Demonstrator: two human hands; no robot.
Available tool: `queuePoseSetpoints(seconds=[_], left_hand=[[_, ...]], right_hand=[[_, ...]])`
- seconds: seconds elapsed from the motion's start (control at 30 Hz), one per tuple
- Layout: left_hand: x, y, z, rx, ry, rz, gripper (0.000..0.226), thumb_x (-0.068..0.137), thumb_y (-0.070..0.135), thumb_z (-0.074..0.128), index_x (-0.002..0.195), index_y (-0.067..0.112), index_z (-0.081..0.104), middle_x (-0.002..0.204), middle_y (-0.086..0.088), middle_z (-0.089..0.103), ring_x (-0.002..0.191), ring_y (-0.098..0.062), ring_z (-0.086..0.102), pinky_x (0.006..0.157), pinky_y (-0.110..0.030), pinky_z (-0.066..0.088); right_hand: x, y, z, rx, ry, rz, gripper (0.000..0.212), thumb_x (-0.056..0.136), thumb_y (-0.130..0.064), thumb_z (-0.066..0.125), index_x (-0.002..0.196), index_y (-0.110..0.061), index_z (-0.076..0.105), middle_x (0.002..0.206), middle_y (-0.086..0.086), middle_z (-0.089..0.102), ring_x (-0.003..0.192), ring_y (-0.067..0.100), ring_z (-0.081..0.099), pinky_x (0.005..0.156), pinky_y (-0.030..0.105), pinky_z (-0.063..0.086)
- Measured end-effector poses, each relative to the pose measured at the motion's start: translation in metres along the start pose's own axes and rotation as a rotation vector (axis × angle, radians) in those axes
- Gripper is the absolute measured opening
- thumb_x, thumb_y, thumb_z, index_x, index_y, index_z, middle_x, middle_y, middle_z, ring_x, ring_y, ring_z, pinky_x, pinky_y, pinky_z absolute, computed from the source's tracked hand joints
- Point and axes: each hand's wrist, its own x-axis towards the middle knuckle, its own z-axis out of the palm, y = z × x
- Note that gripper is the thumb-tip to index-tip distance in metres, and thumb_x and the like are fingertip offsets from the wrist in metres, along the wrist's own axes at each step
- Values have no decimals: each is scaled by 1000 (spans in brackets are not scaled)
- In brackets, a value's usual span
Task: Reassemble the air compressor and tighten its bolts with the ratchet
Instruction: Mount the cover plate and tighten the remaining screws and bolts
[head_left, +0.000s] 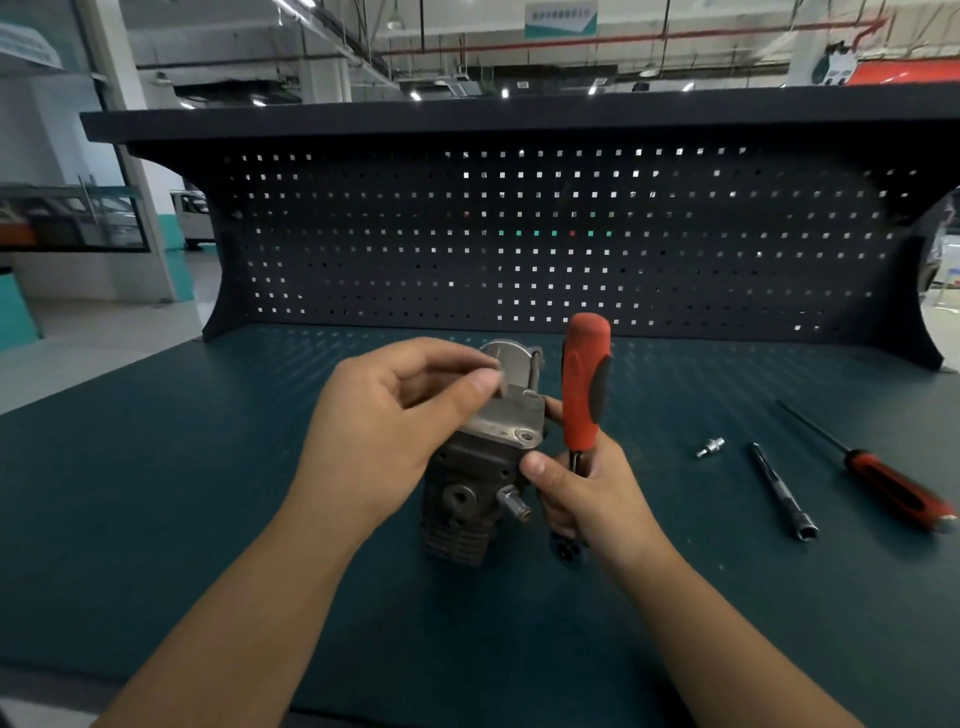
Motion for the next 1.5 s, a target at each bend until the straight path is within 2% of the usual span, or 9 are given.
queuePoseSetpoints(seconds=[0.27, 0.53, 0.7, 0.87, 0.93, 1.03, 1.13, 1.27, 1.5], left_hand=[[8, 0, 11, 370, -83, 34, 7, 72, 35, 74, 70, 41, 70, 73, 20, 70, 73, 4, 65, 64, -7, 46], [5, -1, 14, 620, -86, 308, 4, 77, 24, 73, 79, 22, 76, 71, 13, 68, 71, -5, 61, 71, -24, 48], [2, -5, 15, 826, -54, 489, 10, 78, 26, 69, 76, 18, 75, 71, 9, 70, 74, -11, 65, 99, -46, 42], [-4, -8, 18, 649, -47, 394, 7, 74, 24, 72, 78, 18, 75, 74, 16, 68, 76, -1, 60, 93, -30, 46], [-6, -6, 20, 550, -63, 308, 6, 74, 25, 70, 78, 22, 74, 73, 25, 63, 78, 2, 60, 79, -18, 47], [-7, -6, 20, 500, -102, 244, 9, 74, 26, 71, 82, 31, 70, 76, 29, 63, 82, 3, 60, 74, -11, 45], [-7, -5, 21, 479, -153, 258, 12, 73, 25, 71, 82, 31, 69, 84, 31, 63, 83, 2, 60, 76, -11, 43], [-8, -8, 25, 535, -207, 338, 3, 77, 30, 67, 79, 31, 68, 85, 27, 64, 85, 5, 58, 85, -14, 39], [-5, -20, 15, 553, -93, 410, 8, 86, 33, 56, 93, 34, 60, 89, 25, 60, 87, 3, 55, 87, -23, 42]], right_hand=[[1, 3, 0, 68, 17, 31, 31, 66, -41, 73, 95, -39, 65, 43, -14, 39, 36, 2, 31, 38, 16, 28], [1, 6, -2, 69, 25, 23, 28, 76, -25, 69, 101, -25, 58, 42, -14, 38, 35, 1, 31, 37, 15, 28], [1, 6, -3, 64, 35, 27, 28, 75, -25, 69, 101, -24, 59, 43, -14, 37, 35, 1, 29, 37, 15, 27], [2, 1, -3, 221, 34, 64, 80, 53, -69, 79, 116, -24, 55, 45, -13, 32, 36, 0, 25, 37, 14, 24], [3, -2, -6, 303, 138, 37, 79, 61, -76, 65, 118, -23, 57, 43, -11, 27, 35, 3, 22, 36, 15, 24], [8, -11, -14, 416, 355, -55, 45, 80, -62, 52, 74, -18, 62, 40, -8, 22, 33, 6, 19, 37, 15, 21], [16, -33, -30, 735, 502, -143, 44, 87, -34, 46, 46, -20, 36, 38, -7, 21, 32, 7, 17, 36, 16, 21], [31, -60, -46, 1065, 500, -203, 39, 80, -23, 46, 43, -19, 33, 39, -7, 23, 32, 6, 21, 34, 19, 27], [37, -40, -28, 949, 426, 58, 49, 98, -29, 39, 50, -18, 35, 37, -7, 22, 27, 5, 19, 29, 17, 19]])
